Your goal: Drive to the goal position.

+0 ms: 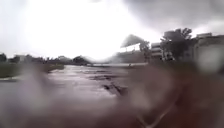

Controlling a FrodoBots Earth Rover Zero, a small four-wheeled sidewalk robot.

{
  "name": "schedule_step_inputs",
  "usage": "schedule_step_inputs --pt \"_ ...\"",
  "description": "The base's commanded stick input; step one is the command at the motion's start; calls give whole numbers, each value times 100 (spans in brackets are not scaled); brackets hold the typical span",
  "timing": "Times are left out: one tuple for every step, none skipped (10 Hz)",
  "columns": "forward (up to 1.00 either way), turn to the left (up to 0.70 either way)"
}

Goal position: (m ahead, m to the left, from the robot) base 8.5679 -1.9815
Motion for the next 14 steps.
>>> schedule_step_inputs --pt "45 0" --pt "45 0" --pt "45 0" --pt "45 0" --pt "45 0" --pt "45 0" --pt "45 0" --pt "45 0" --pt "45 0" --pt "45 0" --pt "45 0" --pt "45 0" --pt "45 0" --pt "45 0"
